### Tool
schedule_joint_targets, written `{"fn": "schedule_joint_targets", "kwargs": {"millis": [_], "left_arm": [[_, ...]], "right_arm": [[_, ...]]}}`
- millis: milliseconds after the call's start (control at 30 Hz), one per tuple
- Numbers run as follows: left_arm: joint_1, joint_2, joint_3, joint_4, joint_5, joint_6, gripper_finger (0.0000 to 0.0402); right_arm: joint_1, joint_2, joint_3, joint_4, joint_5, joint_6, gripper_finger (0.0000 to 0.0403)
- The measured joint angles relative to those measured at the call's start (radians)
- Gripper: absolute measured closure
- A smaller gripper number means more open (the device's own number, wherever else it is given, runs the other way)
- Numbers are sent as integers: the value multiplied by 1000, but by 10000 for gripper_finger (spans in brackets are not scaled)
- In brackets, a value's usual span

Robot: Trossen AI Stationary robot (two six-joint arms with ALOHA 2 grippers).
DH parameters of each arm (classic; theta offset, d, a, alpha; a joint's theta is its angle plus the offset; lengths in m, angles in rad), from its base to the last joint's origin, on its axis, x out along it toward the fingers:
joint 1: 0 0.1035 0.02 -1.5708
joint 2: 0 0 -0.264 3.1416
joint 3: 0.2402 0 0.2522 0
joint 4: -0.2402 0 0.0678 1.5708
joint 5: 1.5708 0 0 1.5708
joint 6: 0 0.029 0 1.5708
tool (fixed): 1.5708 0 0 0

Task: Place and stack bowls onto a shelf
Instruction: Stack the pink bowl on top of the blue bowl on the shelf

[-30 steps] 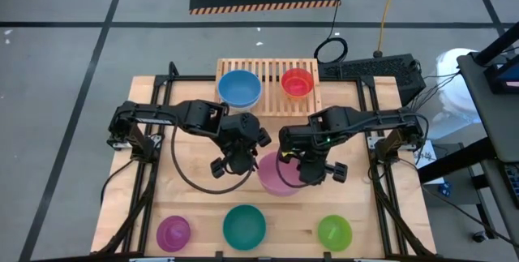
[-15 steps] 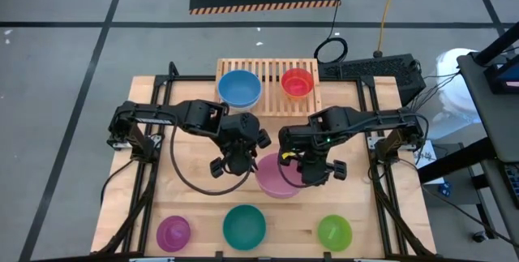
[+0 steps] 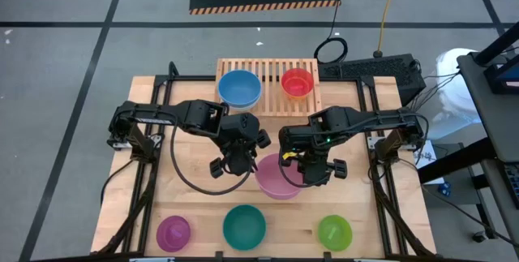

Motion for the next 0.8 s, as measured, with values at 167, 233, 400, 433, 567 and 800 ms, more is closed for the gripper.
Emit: {"fn": "schedule_joint_targets", "kwargs": {"millis": [167, 233, 400, 433, 567, 800], "left_arm": [[0, 0, 0, 2, 47, -26, 346], [0, 0, 0, 6, 60, -29, 346], [0, 0, 0, 11, 61, -17, 346], [0, 0, 0, 13, 61, -3, 346], [3, 0, 0, 21, 59, 57, 346], [16, 0, -39, 51, 57, 129, 346]], "right_arm": [[0, 0, 0, -5, 0, -27, 403], [0, 0, 0, -10, 0, -44, 403], [0, 0, 0, -11, -1, -52, 403], [0, 0, 0, -12, -2, -60, 403], [0, 0, 0, -16, -6, -73, 403], [0, -1, 0, -41, -8, -84, 403]]}}
